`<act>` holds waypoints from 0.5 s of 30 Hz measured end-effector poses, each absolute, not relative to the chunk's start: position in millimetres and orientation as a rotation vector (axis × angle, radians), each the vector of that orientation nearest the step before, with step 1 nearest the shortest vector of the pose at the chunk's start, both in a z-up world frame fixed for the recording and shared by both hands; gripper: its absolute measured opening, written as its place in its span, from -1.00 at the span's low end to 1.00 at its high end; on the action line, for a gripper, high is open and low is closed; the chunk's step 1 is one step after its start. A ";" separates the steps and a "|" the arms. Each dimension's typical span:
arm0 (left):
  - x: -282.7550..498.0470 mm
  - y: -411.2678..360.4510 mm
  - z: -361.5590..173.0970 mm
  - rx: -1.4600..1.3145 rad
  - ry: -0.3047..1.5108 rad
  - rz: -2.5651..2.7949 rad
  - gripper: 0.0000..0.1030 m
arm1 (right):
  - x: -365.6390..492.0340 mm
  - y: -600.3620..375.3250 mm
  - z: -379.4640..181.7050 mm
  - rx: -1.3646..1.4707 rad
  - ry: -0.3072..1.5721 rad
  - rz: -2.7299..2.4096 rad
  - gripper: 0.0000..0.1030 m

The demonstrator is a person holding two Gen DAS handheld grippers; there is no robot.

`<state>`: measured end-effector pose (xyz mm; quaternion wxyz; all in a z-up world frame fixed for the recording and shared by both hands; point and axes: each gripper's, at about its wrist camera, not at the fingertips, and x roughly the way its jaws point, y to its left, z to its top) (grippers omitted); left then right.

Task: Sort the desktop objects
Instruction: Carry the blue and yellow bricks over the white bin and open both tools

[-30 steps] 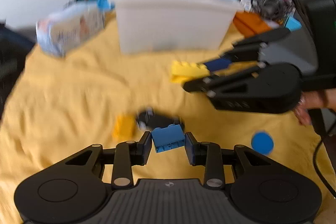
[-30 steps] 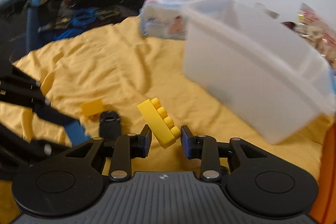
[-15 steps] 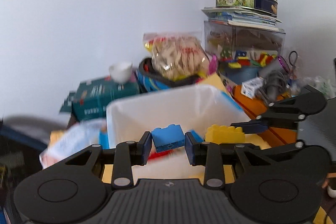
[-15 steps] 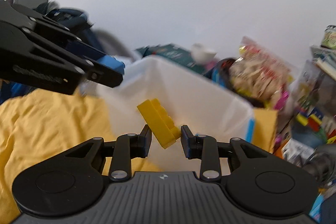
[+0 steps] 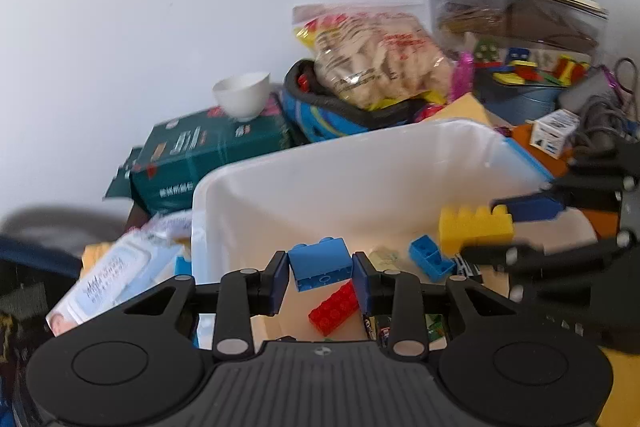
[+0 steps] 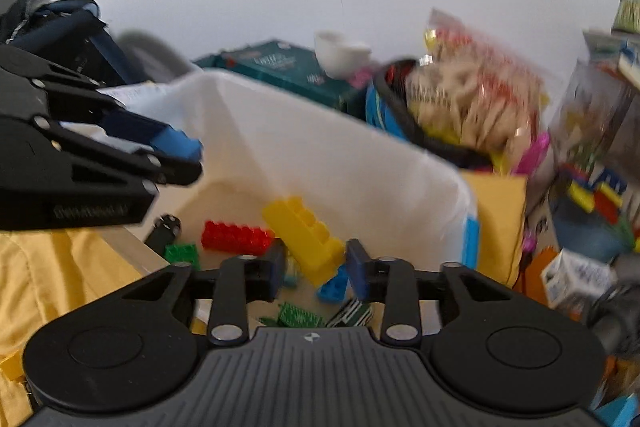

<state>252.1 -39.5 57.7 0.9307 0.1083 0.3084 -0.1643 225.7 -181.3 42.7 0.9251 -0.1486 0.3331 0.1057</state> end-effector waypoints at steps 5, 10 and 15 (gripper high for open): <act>246.1 -35.1 68.2 0.212 0.602 -0.330 0.14 | 210.8 -182.9 53.4 -0.301 0.646 0.223 -0.03; 231.0 -29.4 86.3 0.218 0.591 -0.308 0.23 | 184.7 -190.4 77.8 -0.257 0.570 0.234 0.02; 205.0 -26.1 99.8 0.252 0.597 -0.312 0.23 | 149.0 -194.8 90.5 -0.202 0.523 0.269 0.15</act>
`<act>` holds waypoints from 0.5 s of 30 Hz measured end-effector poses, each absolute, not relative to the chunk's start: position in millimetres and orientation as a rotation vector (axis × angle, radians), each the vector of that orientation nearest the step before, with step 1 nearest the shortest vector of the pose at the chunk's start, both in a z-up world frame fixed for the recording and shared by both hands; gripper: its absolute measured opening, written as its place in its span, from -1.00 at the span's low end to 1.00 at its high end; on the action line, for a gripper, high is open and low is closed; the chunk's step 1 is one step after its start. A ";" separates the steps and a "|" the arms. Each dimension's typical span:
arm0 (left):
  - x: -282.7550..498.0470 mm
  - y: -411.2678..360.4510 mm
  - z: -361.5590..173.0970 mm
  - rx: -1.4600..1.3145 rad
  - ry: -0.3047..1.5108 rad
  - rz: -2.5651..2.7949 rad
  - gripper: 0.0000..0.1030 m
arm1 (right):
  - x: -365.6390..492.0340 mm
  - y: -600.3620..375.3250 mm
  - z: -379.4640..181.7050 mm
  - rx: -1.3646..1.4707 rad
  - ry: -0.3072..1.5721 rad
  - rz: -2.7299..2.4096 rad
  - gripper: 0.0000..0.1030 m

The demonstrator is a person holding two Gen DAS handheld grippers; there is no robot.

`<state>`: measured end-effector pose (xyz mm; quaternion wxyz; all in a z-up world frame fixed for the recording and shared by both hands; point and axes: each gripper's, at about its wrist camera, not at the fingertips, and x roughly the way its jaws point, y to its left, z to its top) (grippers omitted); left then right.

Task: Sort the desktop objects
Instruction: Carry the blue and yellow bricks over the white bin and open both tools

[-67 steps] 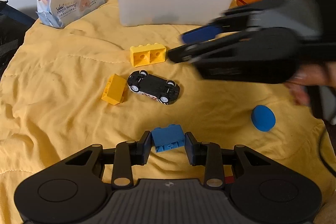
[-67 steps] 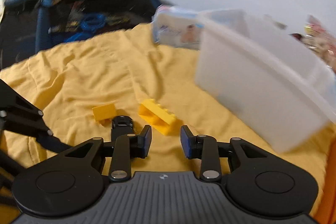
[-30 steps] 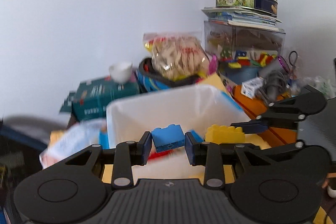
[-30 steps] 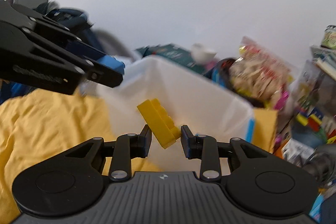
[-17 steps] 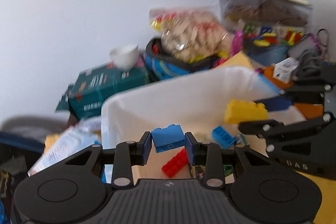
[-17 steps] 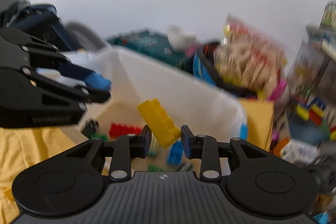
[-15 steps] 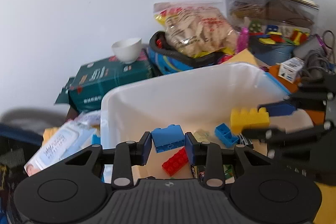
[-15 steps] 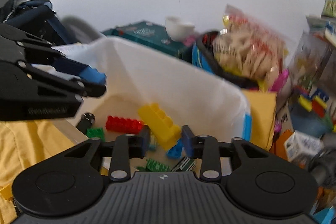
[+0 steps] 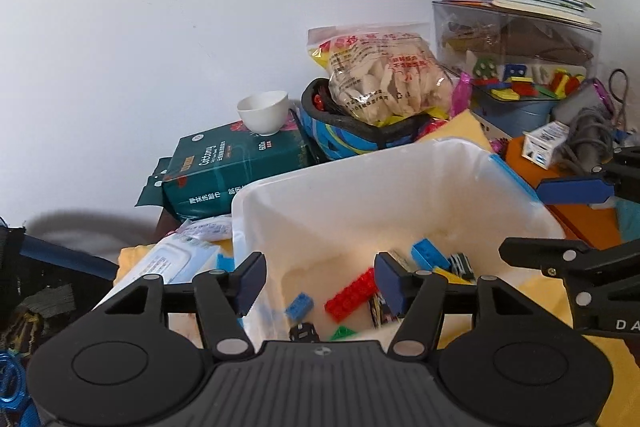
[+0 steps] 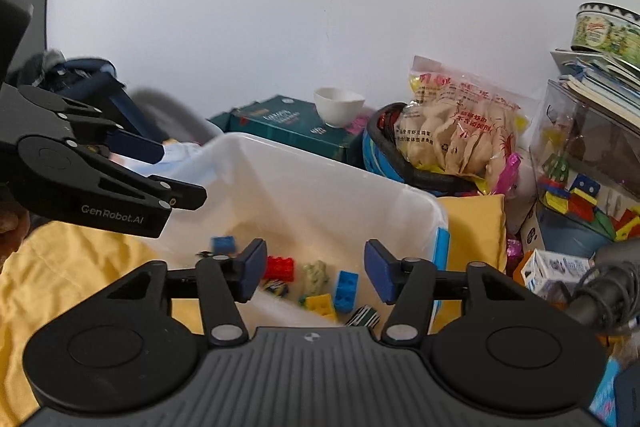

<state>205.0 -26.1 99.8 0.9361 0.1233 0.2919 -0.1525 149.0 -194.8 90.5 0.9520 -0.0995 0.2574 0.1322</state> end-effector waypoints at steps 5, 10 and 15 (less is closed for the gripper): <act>143.3 -12.8 88.2 0.256 0.622 -0.350 0.43 | 105.1 -198.6 75.1 -0.184 0.524 0.330 0.17; 82.9 -0.3 35.7 0.236 0.767 -0.362 0.43 | 67.4 -201.1 36.0 -0.213 0.640 0.379 0.13; 30.2 -3.3 -8.8 0.179 0.929 -0.410 0.43 | 31.4 -201.5 -2.0 -0.287 0.758 0.456 -0.06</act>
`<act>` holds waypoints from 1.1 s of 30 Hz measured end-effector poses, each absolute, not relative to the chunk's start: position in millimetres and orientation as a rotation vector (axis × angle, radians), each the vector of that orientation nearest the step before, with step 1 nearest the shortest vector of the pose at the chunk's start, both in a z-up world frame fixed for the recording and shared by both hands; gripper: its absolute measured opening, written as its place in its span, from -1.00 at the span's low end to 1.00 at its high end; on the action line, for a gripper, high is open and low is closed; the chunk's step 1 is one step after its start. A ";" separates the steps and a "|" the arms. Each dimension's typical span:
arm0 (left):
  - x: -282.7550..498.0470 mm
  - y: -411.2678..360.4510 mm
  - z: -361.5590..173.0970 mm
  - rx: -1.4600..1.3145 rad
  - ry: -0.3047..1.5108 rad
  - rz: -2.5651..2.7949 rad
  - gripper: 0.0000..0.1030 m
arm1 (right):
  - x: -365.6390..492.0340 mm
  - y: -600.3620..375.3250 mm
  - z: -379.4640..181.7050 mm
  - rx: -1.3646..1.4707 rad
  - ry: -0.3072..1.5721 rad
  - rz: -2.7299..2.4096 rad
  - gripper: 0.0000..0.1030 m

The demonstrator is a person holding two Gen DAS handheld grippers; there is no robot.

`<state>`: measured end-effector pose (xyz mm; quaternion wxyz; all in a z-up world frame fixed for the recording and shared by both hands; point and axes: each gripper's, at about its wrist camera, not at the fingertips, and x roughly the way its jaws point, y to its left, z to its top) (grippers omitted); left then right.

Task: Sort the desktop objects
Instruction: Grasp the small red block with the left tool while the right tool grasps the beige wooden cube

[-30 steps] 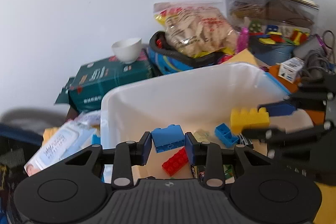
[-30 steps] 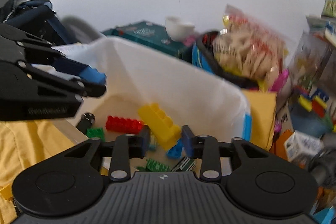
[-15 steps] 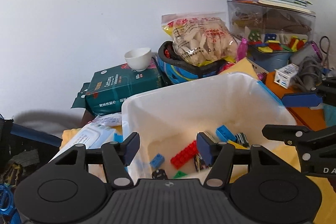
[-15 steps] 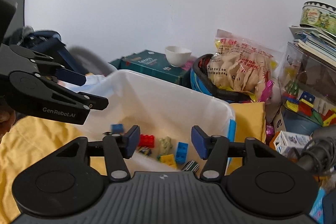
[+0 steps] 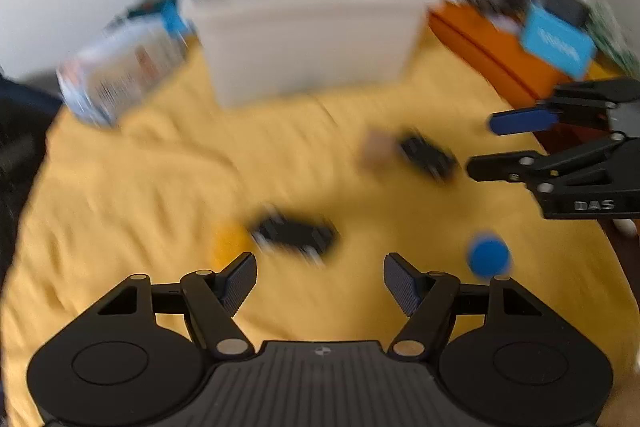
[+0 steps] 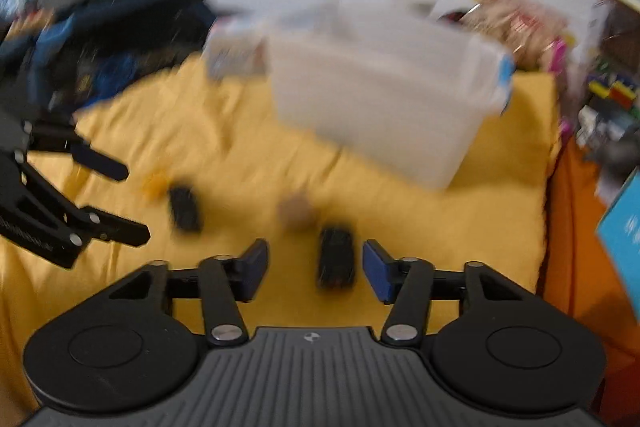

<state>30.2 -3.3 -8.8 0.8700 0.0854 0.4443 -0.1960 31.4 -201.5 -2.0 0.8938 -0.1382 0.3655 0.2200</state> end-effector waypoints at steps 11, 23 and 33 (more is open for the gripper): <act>-16.5 -8.6 -28.6 0.116 1.006 -0.417 0.42 | -5.2 -198.4 -36.9 -0.287 0.877 0.507 -0.21; -28.6 -30.0 -39.5 0.169 1.020 -0.464 -0.51 | 0.6 -192.6 -45.2 -0.332 0.882 0.523 -0.12; -1.7 -22.0 -22.7 0.211 0.920 -0.382 -0.57 | 32.8 -192.4 -24.5 -0.321 0.766 0.503 0.09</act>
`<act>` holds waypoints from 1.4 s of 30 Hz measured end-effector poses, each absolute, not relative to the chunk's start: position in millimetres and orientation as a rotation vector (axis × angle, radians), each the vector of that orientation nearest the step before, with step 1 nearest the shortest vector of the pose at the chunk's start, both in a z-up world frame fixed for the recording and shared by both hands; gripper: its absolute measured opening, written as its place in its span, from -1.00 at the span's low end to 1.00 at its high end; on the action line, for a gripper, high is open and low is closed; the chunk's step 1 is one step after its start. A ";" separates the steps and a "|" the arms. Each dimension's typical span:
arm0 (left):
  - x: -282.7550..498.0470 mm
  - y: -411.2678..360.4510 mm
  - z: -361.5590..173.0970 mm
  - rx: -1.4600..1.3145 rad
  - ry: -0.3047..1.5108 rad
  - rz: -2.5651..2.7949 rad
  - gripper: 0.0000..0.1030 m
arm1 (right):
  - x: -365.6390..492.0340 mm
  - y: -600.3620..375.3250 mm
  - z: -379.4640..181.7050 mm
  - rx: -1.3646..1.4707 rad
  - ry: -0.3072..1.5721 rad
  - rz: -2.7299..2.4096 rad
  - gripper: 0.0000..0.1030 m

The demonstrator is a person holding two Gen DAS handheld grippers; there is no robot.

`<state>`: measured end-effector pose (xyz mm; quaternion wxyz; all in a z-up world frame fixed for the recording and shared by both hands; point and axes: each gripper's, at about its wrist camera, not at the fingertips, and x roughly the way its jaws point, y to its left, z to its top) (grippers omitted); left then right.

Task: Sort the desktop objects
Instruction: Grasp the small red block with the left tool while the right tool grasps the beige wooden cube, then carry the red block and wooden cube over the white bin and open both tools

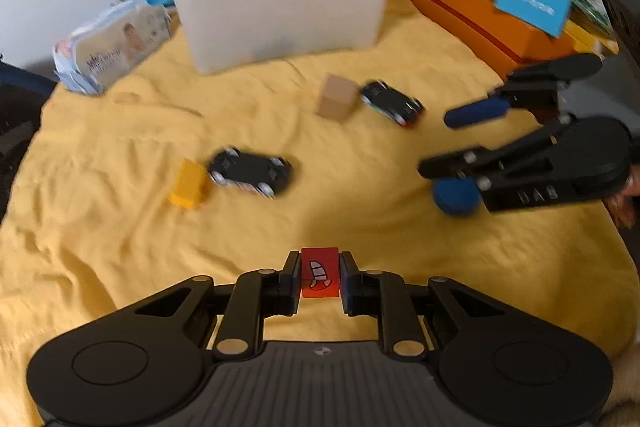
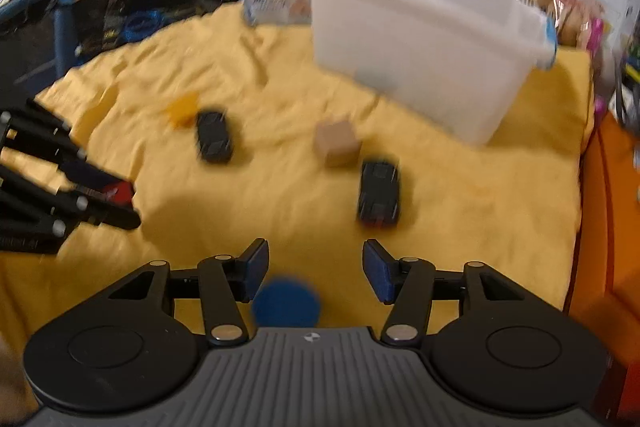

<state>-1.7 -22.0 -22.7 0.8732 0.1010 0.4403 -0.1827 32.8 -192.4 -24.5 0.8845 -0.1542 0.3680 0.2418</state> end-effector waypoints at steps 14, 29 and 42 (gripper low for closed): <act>16.7 -21.9 -41.3 0.224 0.935 -0.401 -0.51 | 107.3 -162.1 -46.0 -0.396 0.791 0.587 -0.35; 21.0 -19.7 -41.8 0.193 0.928 -0.452 -0.58 | 43.5 -173.2 -49.1 -0.283 0.890 0.619 -0.36; 91.3 -22.8 66.1 0.238 0.655 -0.480 -0.58 | 88.0 -190.6 40.8 -0.233 0.693 0.500 -0.36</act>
